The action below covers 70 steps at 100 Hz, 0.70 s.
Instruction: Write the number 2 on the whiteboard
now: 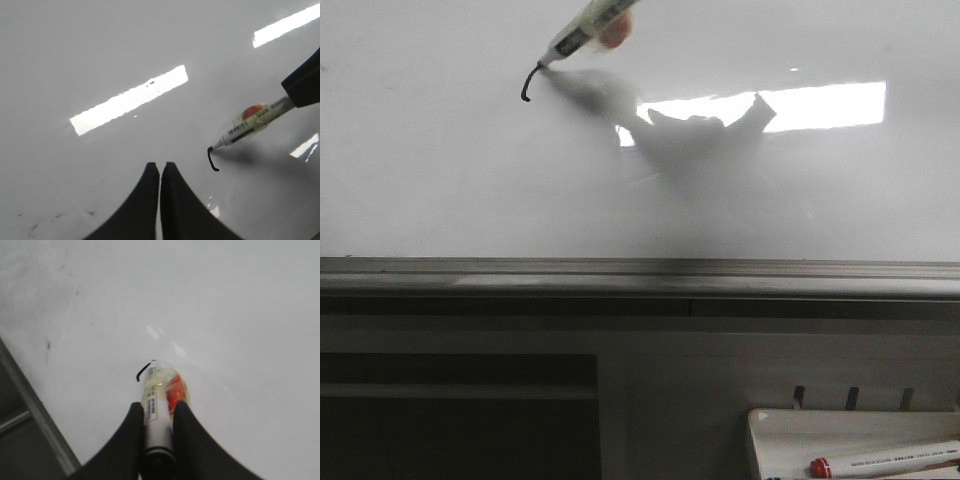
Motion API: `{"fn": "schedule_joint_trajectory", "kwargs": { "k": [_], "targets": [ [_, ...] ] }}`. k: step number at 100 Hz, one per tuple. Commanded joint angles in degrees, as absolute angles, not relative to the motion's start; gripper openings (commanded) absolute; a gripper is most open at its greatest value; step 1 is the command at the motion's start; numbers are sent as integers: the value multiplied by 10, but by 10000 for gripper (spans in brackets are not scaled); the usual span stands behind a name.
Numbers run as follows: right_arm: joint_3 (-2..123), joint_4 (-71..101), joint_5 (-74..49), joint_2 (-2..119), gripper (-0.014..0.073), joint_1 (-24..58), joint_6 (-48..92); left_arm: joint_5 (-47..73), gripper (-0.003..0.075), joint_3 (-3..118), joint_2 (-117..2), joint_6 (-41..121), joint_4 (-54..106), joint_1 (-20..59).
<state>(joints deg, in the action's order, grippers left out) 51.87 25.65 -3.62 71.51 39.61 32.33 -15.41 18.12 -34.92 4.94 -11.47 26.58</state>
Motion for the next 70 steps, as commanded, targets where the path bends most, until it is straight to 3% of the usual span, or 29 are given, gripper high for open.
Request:
{"fn": "schedule_joint_trajectory", "kwargs": {
  "k": [1, 23, 49, 70],
  "targets": [
    [536, 244, -16, 680, -55, 367, 329, -200, -20, 199, -348, 43, -104, 264],
    [477, 270, -117, 650, -50, 340, 329, -200, -20, 199, -348, 43, -104, 264],
    [474, 276, -60, 729, -50, 434, 329, -199, -20, 199, -348, 43, -104, 264],
    [463, 292, -77, 718, -50, 422, 329, -196, -20, 199, -348, 43, -104, 264]
  ]
}}
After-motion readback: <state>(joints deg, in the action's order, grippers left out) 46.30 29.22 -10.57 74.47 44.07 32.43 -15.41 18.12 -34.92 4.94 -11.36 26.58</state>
